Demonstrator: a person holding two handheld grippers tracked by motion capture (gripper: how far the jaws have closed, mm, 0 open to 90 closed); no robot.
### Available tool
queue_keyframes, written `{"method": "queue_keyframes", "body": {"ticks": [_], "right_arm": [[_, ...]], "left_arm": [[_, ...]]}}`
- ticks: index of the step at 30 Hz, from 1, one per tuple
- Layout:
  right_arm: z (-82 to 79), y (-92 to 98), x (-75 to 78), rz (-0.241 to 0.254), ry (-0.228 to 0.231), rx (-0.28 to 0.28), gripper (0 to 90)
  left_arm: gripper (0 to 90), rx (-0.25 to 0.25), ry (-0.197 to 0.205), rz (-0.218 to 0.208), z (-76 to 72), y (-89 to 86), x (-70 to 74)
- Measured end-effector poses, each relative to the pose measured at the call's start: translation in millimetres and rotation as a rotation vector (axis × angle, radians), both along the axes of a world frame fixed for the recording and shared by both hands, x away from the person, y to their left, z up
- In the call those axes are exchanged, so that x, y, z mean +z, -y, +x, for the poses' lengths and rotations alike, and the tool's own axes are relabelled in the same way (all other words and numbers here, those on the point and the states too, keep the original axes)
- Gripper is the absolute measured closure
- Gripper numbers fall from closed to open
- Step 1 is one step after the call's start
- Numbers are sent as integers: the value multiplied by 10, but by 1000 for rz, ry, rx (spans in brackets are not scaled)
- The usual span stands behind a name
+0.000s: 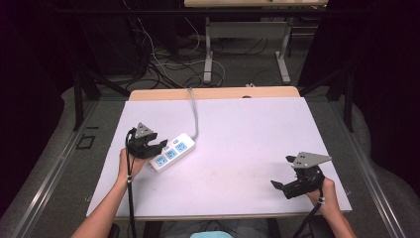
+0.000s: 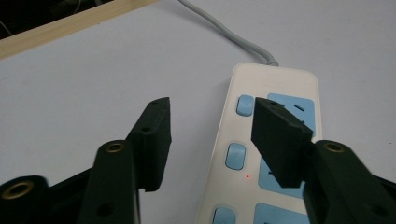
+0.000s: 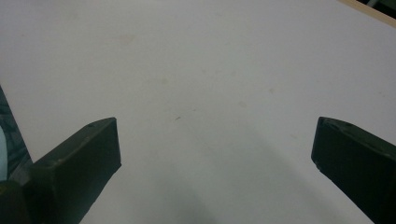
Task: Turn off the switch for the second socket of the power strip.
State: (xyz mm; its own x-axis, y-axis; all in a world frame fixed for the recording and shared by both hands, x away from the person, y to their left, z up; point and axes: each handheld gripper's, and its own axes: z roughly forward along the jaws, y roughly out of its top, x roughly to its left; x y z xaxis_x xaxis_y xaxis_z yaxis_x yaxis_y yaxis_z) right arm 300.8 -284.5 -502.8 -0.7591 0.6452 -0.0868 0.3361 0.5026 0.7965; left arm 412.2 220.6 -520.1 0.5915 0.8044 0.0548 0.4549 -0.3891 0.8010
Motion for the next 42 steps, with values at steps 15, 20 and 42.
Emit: {"method": "queue_keyframes", "body": {"ticks": [15,20,42], "right_arm": [[3,0,-9,-6,-7,-1,12],[6,12,-10,-9,-12,5,13],[11,-2,-25,-23,-1,8,13]], "left_arm": [[895,-52,23,-12,-26,41,-58],[898,-50,24,-24,-25,44,-72],[897,-77,-17,11,-3,55,-154]]}}
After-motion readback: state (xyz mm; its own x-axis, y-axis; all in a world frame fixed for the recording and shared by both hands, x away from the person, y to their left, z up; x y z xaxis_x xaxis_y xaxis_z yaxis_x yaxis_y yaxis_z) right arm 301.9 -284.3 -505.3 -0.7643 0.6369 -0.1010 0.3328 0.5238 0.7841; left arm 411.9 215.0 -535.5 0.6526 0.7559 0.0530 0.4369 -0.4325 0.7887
